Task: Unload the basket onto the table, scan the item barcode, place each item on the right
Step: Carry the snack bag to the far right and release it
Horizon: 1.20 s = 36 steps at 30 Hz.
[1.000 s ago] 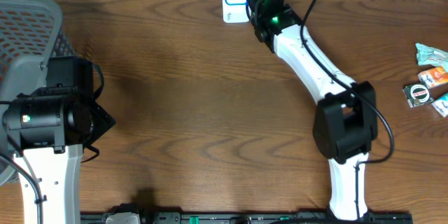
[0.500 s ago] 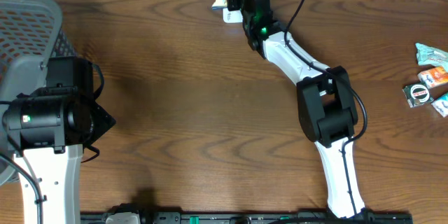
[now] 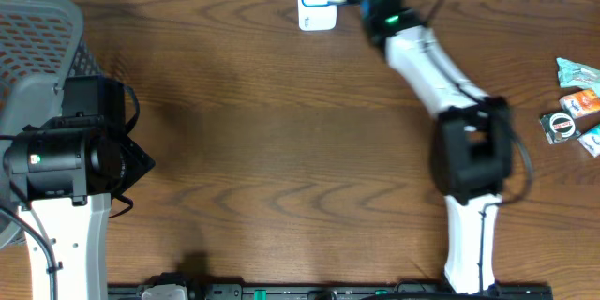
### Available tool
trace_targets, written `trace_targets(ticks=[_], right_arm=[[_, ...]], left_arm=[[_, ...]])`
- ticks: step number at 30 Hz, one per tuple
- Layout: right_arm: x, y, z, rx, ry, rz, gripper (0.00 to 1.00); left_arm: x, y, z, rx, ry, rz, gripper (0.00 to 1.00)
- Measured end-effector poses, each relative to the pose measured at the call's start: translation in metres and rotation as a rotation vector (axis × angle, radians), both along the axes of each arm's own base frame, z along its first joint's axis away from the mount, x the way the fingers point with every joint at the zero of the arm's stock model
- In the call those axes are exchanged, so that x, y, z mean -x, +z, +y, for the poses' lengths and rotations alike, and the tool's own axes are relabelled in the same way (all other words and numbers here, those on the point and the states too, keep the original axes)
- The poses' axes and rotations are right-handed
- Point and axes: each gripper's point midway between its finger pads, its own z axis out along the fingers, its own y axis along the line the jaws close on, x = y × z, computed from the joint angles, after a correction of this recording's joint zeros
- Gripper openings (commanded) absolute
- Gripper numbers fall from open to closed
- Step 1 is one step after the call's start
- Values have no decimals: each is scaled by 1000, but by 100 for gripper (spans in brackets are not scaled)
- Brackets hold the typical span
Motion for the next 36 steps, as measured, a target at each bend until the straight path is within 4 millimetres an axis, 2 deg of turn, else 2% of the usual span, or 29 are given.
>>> trace_targets(ticks=[4, 6, 9, 11, 12, 13, 16, 17, 20, 21, 24, 28, 31, 32, 34, 36], right_arm=[[23, 14, -93, 21, -185, 113, 1], [40, 3, -139, 10, -315, 201, 2], [74, -29, -202, -39, -532, 346, 1], [94, -47, -231, -80, -646, 413, 2], [105, -54, -247, -110, -713, 439, 7], [111, -57, -257, -133, -755, 451, 12], [128, -60, -293, -194, -878, 451, 14], [133, -61, -303, -211, -912, 448, 21], [146, -62, -331, -246, -991, 443, 74], [149, -62, -339, -255, -1011, 440, 79], [154, -64, -350, -293, -1028, 440, 86], [144, -71, -333, -390, -932, 476, 91], [131, -76, -299, -490, -761, 531, 95], [127, -77, -284, -516, -682, 554, 99], [124, -78, -247, -572, -501, 622, 99], [132, -81, -205, -623, -349, 719, 99]], left_arm=[[0, 0, 0, 0, 0, 1, 98], [0, 0, 0, 0, 0, 0, 98], [0, 0, 0, 0, 0, 0, 98], [0, 0, 0, 0, 0, 0, 98], [0, 0, 0, 0, 0, 1, 98], [0, 0, 0, 0, 0, 0, 98], [0, 0, 0, 0, 0, 0, 97], [0, 0, 0, 0, 0, 0, 98], [0, 0, 0, 0, 0, 0, 98], [0, 0, 0, 0, 0, 0, 97], [0, 0, 0, 0, 0, 0, 97], [0, 0, 0, 0, 0, 0, 98], [0, 0, 0, 0, 0, 0, 98], [0, 0, 0, 0, 0, 0, 98], [0, 0, 0, 0, 0, 0, 98], [0, 0, 0, 0, 0, 0, 98]])
